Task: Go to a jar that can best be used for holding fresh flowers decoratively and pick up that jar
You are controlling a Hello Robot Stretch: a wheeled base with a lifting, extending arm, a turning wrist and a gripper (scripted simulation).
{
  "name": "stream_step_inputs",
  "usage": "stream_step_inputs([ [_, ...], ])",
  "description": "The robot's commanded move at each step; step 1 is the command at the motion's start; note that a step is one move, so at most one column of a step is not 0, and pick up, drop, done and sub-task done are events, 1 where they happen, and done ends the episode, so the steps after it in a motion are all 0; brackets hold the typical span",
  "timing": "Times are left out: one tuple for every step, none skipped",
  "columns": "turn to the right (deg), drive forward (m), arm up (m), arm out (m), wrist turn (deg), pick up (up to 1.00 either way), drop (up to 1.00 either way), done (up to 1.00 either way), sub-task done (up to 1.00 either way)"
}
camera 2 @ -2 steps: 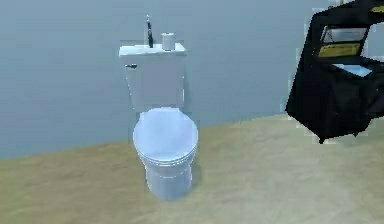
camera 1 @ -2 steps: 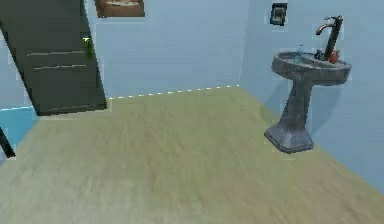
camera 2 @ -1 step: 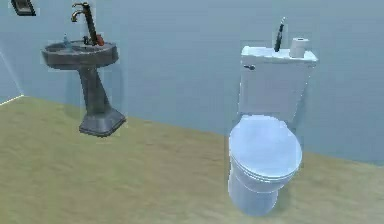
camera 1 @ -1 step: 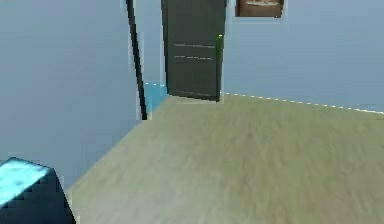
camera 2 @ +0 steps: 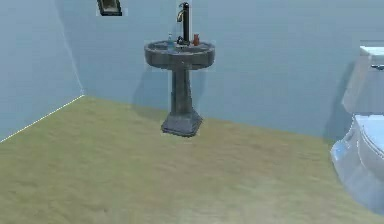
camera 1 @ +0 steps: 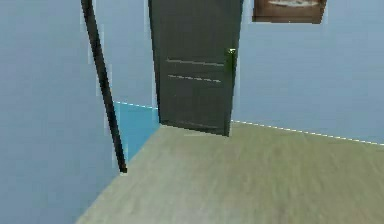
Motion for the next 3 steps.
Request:
stream_step_inputs([
  [0.0, 1.0, 0.0, 0.0, 0.0, 0.0, 0.0, 0.0, 0.0],
  [-3.0, 0.0, 0.0, 0.0, 0.0, 0.0, 0.0, 0.0, 0.0],
  [0.0, 0.7, 0.0, 0.0, 0.0, 0.0, 0.0, 0.0, 0.0],
])
